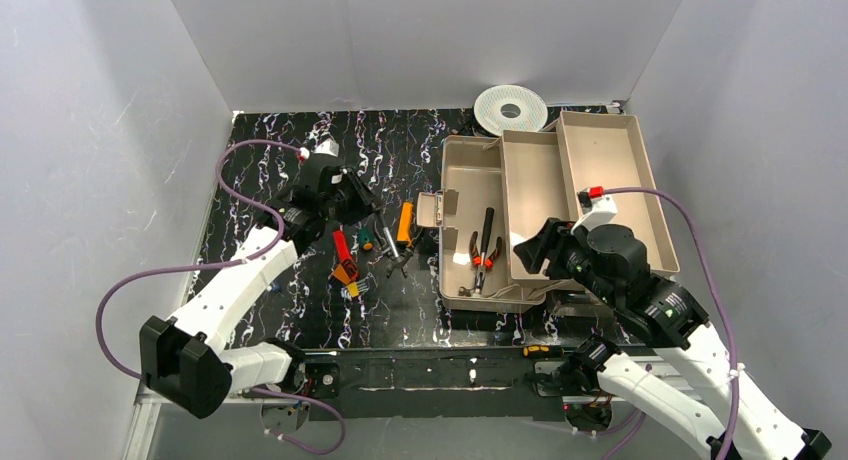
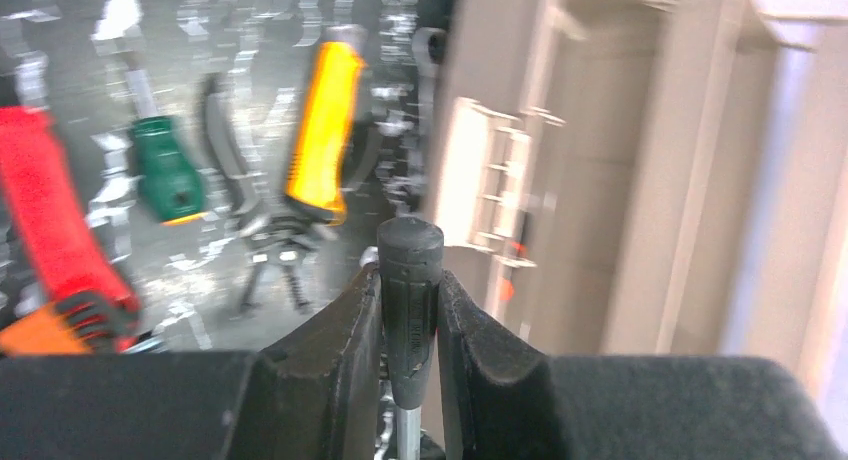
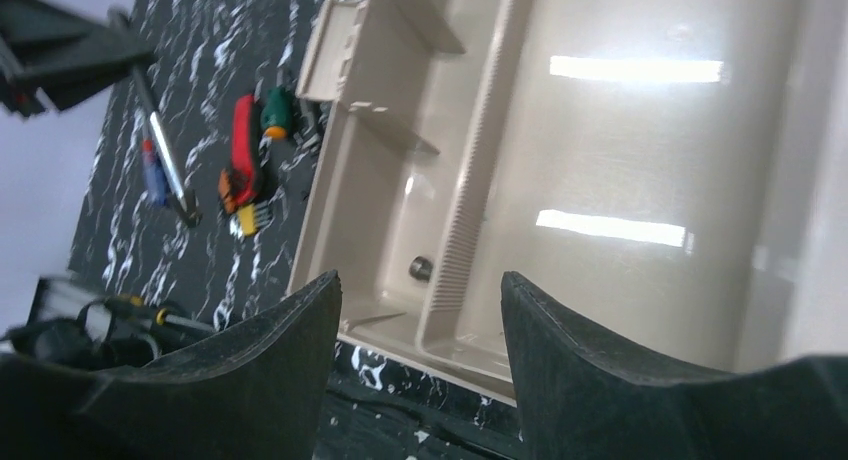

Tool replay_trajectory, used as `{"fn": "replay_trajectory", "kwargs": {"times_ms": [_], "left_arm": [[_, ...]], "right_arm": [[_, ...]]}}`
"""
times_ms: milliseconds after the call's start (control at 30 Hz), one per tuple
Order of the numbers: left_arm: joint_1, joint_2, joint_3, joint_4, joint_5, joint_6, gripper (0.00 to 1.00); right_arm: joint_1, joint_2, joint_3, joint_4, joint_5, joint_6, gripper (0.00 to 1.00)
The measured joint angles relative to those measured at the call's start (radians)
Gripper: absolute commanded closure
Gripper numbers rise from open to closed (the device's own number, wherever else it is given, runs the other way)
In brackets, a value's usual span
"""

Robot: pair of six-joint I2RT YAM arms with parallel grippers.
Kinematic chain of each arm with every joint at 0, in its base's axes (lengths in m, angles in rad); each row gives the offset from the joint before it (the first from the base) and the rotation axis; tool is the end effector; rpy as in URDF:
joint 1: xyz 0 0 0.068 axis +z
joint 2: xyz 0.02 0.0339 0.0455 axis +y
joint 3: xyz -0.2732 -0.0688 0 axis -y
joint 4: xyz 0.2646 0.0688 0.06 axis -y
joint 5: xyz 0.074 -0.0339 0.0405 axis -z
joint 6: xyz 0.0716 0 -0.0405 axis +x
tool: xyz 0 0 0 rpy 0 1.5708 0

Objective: Pack the tool kit

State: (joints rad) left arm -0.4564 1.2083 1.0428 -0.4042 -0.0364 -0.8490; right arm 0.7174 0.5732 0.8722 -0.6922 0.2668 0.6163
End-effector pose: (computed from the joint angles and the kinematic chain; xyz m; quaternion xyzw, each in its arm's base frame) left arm 0.2853 -0.1372 0.3060 -0.1797 0.8586 -0.2787 0.3909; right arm 0.1313 0.0895 0.3421 0.0321 0.8269 0.2535 0.5009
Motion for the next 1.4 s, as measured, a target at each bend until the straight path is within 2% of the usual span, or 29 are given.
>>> {"fn": "replay_trajectory", "kwargs": {"times_ms": [67,167,333,533,833,867,1000,1033,1067,1133,1200,1233,1400], "left_arm": [[-0.008,-0.016,0.0,0.064,0.092,-0.002,1.0],[-0.033,-0.026,0.0,0.158,0.208,-0.012,1.0],[-0.133,-0.018,0.0,0.278,0.301,-0.011,1.0],[-0.262,-0.007,0.0,0.381,0.343,0.005,1.0],[-0.322,-0.006,-0.017,0.515,0.378,0.0,1.0],[-0.329,-0.006,-0.024,0.53,0.382,-0.003,1.0],[-0.347,-0.005,-0.048,0.567,0.4,-0.019,1.0],[-0.351,-0.005,-0.049,0.575,0.407,-0.021,0.9],[-0.351,-0.005,-0.05,0.582,0.41,-0.016,0.75],[-0.347,-0.005,-0.052,0.589,0.41,-0.015,0.38],[-0.35,-0.008,-0.053,0.581,0.398,-0.004,0.09],[-0.351,-0.012,-0.053,0.567,0.385,0.002,0.03],[-0.359,-0.082,-0.053,0.413,0.205,0.055,0.02]], "right_arm": [[-0.002,0.015,0.0,0.024,-0.063,-0.022,0.35],[-0.002,0.077,0.008,0.086,-0.235,-0.06,0.36],[0.034,0.208,0.016,0.203,-0.438,-0.079,0.38],[0.103,0.292,0.033,0.271,-0.499,-0.082,0.41],[0.11,0.279,0.011,0.423,-0.51,-0.058,0.53],[0.11,0.277,0.006,0.436,-0.51,-0.054,0.56],[0.11,0.286,0.0,0.469,-0.513,-0.043,0.9],[0.109,0.289,0.0,0.469,-0.51,-0.035,0.93],[0.108,0.291,0.0,0.467,-0.502,-0.028,0.95],[0.105,0.291,0.0,0.464,-0.491,-0.019,0.99],[0.109,0.291,0.0,0.452,-0.46,-0.022,0.99],[0.112,0.291,0.001,0.436,-0.432,-0.022,0.99],[0.114,0.29,0.044,0.262,-0.208,-0.037,0.99]]}}
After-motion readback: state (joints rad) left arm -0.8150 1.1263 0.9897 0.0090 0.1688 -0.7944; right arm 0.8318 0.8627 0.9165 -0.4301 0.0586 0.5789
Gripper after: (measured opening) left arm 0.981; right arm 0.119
